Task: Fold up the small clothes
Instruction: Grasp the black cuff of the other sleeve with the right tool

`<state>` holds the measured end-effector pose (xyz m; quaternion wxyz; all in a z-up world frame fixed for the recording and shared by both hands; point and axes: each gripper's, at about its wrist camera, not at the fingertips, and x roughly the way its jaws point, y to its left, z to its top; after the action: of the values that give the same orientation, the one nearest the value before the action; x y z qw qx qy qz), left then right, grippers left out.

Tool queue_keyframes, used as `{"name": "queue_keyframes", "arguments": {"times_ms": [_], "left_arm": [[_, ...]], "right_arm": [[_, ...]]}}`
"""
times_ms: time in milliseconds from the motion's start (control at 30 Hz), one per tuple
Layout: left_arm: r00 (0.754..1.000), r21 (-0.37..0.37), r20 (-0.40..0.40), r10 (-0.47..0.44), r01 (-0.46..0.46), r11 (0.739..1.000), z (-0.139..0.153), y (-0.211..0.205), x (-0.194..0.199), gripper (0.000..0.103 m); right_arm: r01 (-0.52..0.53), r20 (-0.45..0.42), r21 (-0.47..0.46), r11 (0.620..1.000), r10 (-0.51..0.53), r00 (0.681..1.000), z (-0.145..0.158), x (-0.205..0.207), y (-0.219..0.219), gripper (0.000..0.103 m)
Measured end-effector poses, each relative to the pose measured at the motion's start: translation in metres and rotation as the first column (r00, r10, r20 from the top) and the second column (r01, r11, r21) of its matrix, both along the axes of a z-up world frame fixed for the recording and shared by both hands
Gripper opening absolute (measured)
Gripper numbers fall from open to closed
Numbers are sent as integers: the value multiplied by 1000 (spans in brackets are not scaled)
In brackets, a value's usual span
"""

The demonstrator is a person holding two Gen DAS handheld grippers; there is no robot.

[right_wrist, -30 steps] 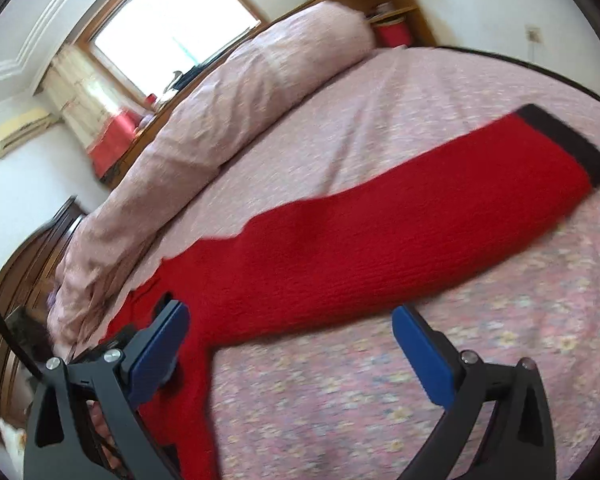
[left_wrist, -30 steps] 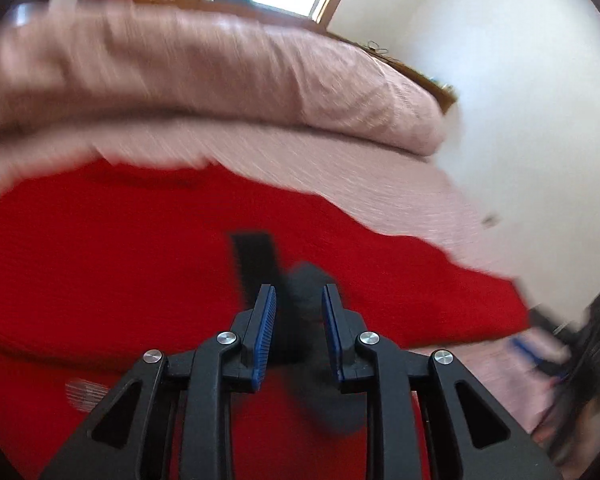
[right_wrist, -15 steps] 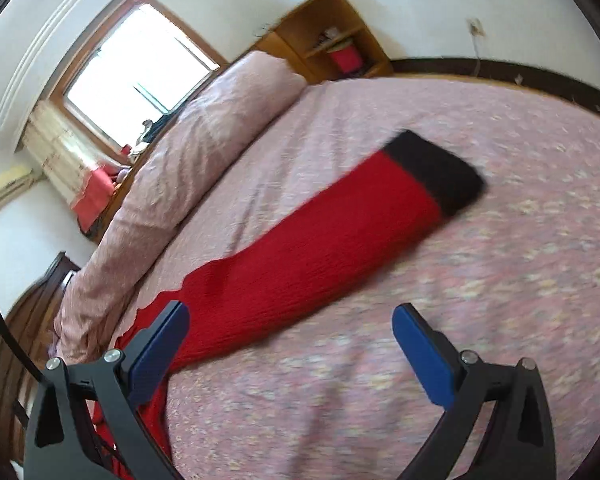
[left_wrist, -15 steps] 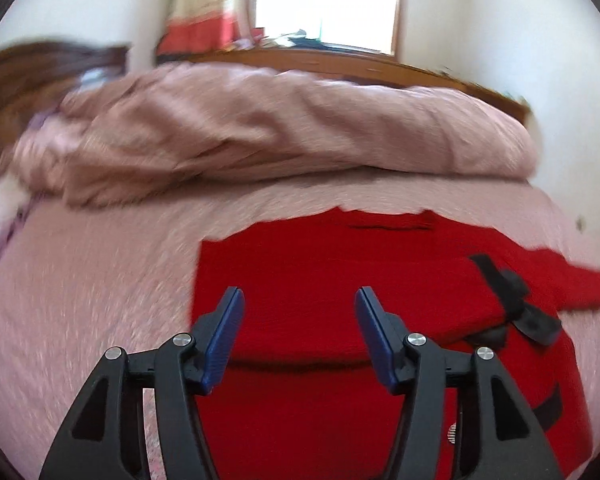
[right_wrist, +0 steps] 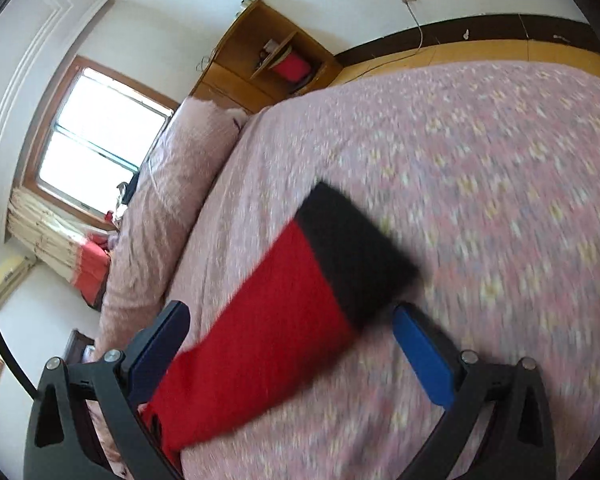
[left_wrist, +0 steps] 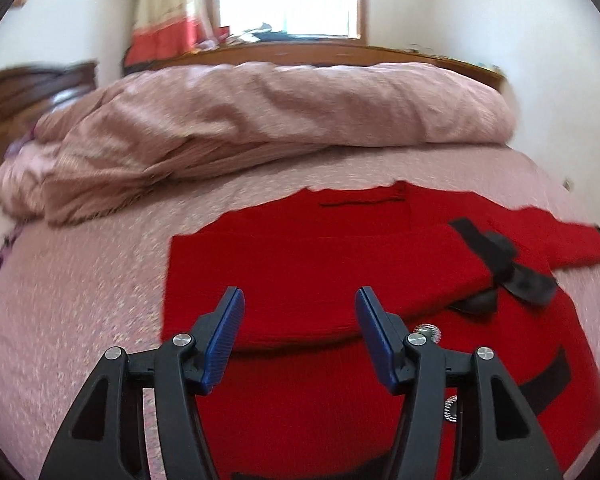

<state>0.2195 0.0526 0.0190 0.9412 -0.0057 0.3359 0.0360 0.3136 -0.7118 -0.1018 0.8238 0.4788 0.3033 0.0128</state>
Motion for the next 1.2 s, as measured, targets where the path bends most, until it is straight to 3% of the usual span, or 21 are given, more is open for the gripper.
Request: {"name": "queue_keyframes", "arguments": {"times_ms": [133, 200, 400, 567, 667, 700, 733, 800, 867, 1000, 1100, 1200], "left_arm": [[998, 41, 50, -28, 26, 999, 4, -11, -4, 52], [999, 47, 37, -12, 11, 999, 2, -8, -1, 52], [998, -32, -33, 56, -57, 998, -11, 13, 6, 52], [998, -28, -6, 57, -58, 998, -6, 14, 3, 52], [999, -15, -15, 52, -52, 999, -9, 12, 4, 52], [999, -13, -20, 50, -50, 999, -10, 11, 4, 52], [999, -11, -24, 46, -46, 999, -11, 11, 5, 52], [999, -9, -25, 47, -47, 999, -11, 11, 5, 52], [998, -12, -23, 50, -51, 999, -11, 12, 5, 52], [998, -26, -22, 63, -64, 998, -13, 19, 3, 52], [997, -42, -11, 72, -72, 997, -14, 30, 1, 52], [996, -57, -2, 88, -88, 994, -11, 41, 2, 52]], "right_arm": [[34, 64, 52, 998, -37, 997, -1, 2, -15, 103], [45, 82, 60, 997, -50, 995, -2, 0, -16, 101], [61, 52, -3, 998, -61, 997, -3, 1, -6, 97], [127, -2, -66, 990, -127, 992, -4, 0, 6, 78], [184, -28, -40, 982, -185, 982, -9, -3, -5, 36], [205, -52, -21, 979, -205, 977, -13, -6, -9, 15], [223, -76, 28, 975, -220, 973, -21, -9, -16, 12], [213, -44, 179, 961, -208, 977, -33, -15, -26, 11], [205, -16, 204, 957, -206, 978, -32, -15, -27, 11], [153, 92, 113, 982, -164, 982, 0, -9, -11, 11], [80, 154, 0, 997, -79, 985, 40, 6, 16, 10], [11, 195, -195, 981, 28, 980, 84, 19, 62, 10]]}}
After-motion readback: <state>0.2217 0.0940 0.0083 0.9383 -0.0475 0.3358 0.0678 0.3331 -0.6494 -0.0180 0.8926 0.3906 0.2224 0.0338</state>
